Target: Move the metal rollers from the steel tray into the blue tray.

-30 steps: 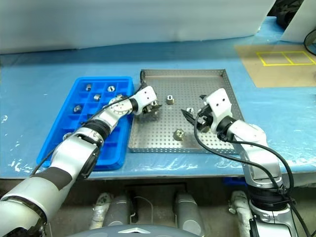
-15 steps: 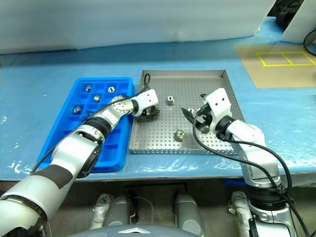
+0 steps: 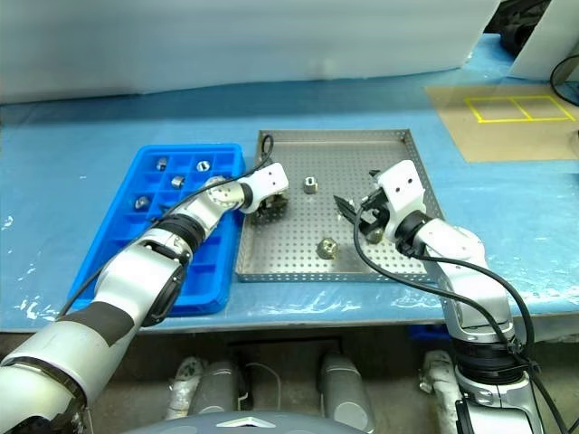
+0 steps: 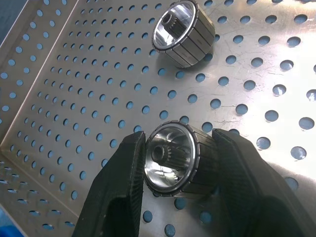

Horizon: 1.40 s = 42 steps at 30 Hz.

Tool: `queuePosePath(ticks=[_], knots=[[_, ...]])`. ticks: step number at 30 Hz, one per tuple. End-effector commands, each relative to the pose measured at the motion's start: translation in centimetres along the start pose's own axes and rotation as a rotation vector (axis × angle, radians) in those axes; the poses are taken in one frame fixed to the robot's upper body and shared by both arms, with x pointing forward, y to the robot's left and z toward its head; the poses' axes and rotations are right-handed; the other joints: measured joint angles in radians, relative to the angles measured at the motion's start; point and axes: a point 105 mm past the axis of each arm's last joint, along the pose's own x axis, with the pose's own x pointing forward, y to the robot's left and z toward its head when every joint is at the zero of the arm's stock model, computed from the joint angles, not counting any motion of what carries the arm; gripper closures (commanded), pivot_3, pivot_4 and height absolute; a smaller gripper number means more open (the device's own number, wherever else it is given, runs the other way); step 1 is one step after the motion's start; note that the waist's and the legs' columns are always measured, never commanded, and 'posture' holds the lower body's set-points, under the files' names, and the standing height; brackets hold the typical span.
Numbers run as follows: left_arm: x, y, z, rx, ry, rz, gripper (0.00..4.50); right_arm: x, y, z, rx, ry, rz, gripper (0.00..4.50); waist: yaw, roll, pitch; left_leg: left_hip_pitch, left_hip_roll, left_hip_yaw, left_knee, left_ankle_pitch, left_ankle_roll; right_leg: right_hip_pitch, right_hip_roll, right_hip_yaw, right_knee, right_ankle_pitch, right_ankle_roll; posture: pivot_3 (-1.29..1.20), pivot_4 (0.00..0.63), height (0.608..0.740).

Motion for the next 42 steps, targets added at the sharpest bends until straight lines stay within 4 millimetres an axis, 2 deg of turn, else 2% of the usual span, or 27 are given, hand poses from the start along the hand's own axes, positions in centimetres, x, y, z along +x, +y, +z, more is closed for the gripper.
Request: queuePosePath(ticks=[1,4,8,11,16,21,27,29,32,35,37,42], knots=[[-0.5,-0.1,-2.1,-0.023,0.047,0.000,2.73,0.2,0.1,1.3,-0.024,-0.054,0.002,0.00,-0.004,0.000,0.000,0.000,0.000,0.000,0.000,0.000,0.000,0.000,0.000,0.000,0.000,0.000,0.000,-0.44,0.150,0.740],[-1.0,0.5,0.2,-0.047,-0.110,-0.008,2.73,0.5,0.3,1.4,-0.023,-0.061,0.013,0.00,-0.008,0.000,0.000,0.000,0.000,0.000,-0.002,0.000,0.000,-0.001,0.000,0.000,-0.002,0.000,0.000,-0.43,0.150,0.740],[-3.3,1.7,4.6,-0.036,-0.436,-0.019,2.73,1.0,0.6,1.9,-0.029,-0.080,0.035,0.00,-0.006,0.000,0.000,-0.005,0.000,0.000,-0.007,0.000,-0.001,-0.005,0.000,-0.001,-0.006,0.000,0.000,-0.41,0.150,0.740],[-5.2,2.1,5.3,-0.008,-0.530,-0.081,2.73,1.4,0.9,2.4,-0.036,-0.095,0.063,0.00,0.001,0.000,0.000,-0.016,0.000,0.000,-0.006,0.002,0.004,-0.013,0.000,-0.001,-0.006,0.001,-0.001,-0.37,0.150,0.740],[-7.7,3.6,4.0,0.086,-0.514,-0.044,2.73,2.5,1.3,3.3,-0.060,-0.123,0.130,0.00,0.006,0.000,0.000,-0.014,0.000,0.000,-0.008,0.002,0.004,-0.013,0.000,-0.003,-0.006,0.001,-0.001,-0.30,0.150,0.740],[-11.9,4.8,2.1,0.148,-0.476,0.024,2.73,4.8,2.8,6.5,-0.101,-0.217,0.273,0.00,0.022,0.001,0.002,-0.014,0.002,0.000,-0.008,0.001,0.000,-0.015,-0.001,-0.002,-0.004,0.000,-0.001,-0.15,0.150,0.740],[-16.2,3.8,-1.0,0.148,-0.354,0.105,2.73,6.7,5.5,9.0,-0.117,-0.305,0.474,0.00,0.055,0.002,0.002,-0.013,0.004,0.000,-0.009,0.002,-0.003,-0.016,-0.001,-0.004,0.001,-0.001,-0.003,0.00,0.150,0.740],[-17.7,3.1,-1.8,0.128,-0.316,0.132,2.73,7.4,6.6,9.4,-0.113,-0.321,0.547,0.00,0.073,0.001,0.002,-0.015,0.004,0.000,-0.009,0.003,-0.004,-0.019,-0.001,-0.004,0.004,-0.001,-0.003,0.06,0.150,0.740],[-21.1,1.7,-3.9,0.058,-0.235,0.213,2.73,9.2,9.1,9.2,-0.121,-0.329,0.658,0.00,0.082,0.001,0.002,-0.019,0.005,0.000,-0.009,0.003,-0.006,-0.024,-0.001,-0.005,0.006,-0.001,-0.004,0.16,0.150,0.740],[-22.3,1.2,-4.9,0.030,-0.184,0.269,2.73,9.8,10.1,9.1,-0.126,-0.340,0.707,0.00,0.111,0.001,0.002,-0.021,0.007,0.000,-0.010,0.005,-0.008,-0.027,0.000,-0.007,0.006,-0.002,-0.005,0.21,0.150,0.740],[-23.1,1.8,-5.3,0.011,-0.174,0.360,2.73,10.0,10.8,9.2,-0.120,-0.353,0.743,0.00,0.137,0.002,0.002,-0.021,0.007,-0.001,-0.010,0.005,-0.009,-0.027,0.000,-0.007,0.006,-0.002,-0.005,0.24,0.150,0.740],[-23.1,3.0,-5.3,-0.002,-0.194,0.496,2.73,10.4,11.4,9.2,-0.126,-0.361,0.768,0.00,0.173,0.001,0.002,-0.021,0.007,-0.001,-0.008,0.006,-0.010,-0.026,-0.001,-0.007,0.007,-0.002,-0.005,0.25,0.150,0.740]])
